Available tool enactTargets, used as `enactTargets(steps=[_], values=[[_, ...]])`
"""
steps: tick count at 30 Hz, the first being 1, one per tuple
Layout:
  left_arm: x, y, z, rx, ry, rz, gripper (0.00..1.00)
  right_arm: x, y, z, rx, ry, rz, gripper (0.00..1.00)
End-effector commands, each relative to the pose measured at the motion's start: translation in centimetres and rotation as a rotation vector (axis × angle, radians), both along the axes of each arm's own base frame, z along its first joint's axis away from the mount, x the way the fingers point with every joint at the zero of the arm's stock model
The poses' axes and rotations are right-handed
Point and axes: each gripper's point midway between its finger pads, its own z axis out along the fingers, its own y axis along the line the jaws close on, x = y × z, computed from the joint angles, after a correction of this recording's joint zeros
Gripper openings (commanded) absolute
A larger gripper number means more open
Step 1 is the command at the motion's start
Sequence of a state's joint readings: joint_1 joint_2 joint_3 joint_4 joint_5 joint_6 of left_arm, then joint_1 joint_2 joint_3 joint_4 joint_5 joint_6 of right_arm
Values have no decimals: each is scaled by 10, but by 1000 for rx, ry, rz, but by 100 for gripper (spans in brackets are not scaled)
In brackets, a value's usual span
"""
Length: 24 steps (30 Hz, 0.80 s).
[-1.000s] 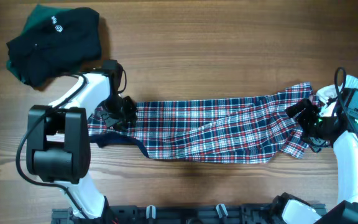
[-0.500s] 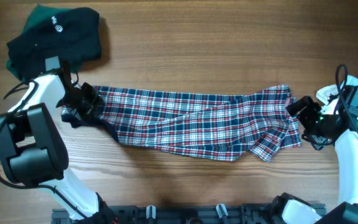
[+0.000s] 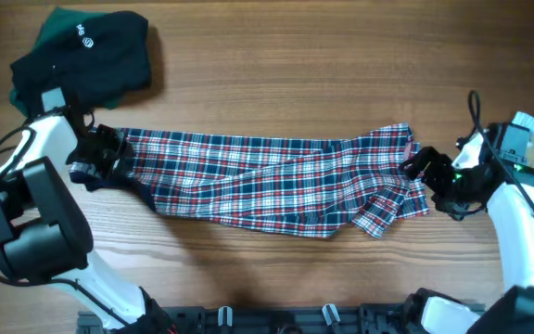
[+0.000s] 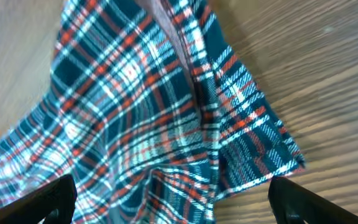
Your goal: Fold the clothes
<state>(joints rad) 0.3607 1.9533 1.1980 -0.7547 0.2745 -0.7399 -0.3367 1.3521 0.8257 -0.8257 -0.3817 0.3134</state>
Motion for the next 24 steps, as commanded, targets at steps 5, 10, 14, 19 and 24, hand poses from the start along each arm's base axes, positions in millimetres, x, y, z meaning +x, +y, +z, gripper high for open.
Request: enactTargets(steps=[5,10,14,19,24], values=[[-53,57,-51,201,225,88,27,2,34,-5,134,-32,197,99],[-53,57,-51,194,220,90,27,-14,67,-4,207,30,269,89],[-51,53,-51,174,211,86,28,-28,79,-10,208,178,161,90],[-50,51,-51,163,207,83,28,-64,79,-44,160,345,36,90],[-51,51,-51,162,209,82,29,-79,77,-61,145,386,-8,90]])
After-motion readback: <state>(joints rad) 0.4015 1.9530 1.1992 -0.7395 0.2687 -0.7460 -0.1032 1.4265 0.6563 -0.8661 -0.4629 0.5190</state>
